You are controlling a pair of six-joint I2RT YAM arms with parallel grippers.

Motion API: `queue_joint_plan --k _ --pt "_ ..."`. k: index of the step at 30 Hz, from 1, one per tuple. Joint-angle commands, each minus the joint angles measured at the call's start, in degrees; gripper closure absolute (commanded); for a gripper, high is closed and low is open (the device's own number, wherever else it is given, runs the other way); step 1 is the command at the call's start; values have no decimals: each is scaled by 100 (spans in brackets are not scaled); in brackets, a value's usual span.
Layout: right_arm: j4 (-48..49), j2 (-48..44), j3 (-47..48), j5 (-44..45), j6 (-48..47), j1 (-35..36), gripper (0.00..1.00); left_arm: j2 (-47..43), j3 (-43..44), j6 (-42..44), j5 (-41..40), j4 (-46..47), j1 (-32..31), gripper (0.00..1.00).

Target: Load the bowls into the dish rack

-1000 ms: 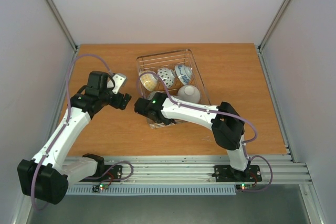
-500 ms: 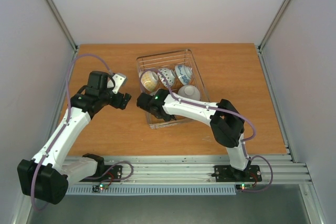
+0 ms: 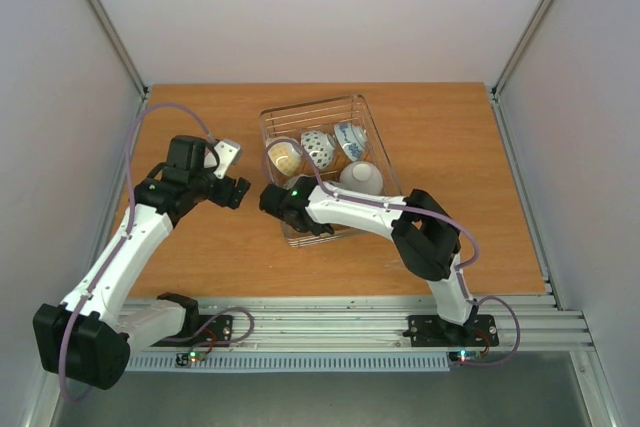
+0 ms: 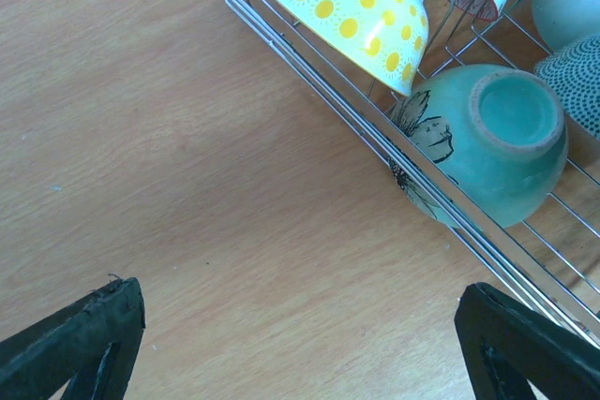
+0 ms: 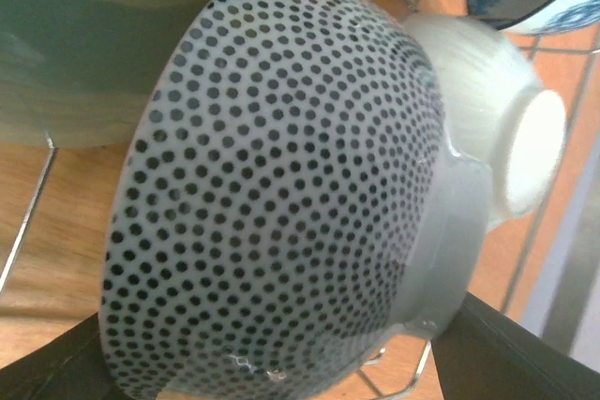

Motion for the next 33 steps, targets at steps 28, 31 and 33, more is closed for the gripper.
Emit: queue_joint_plan --k 28,31,33 --pt "743 -1936 -695 -2233 -627 -18 1 -22 -80 43 106 289 14 8" --pt "790 -1975 -724 -1997 -552 -23 3 -31 -80 43 98 284 12 8" --pt "863 -2034 -803 -1851 -470 -58 5 -40 -88 35 118 288 13 8"
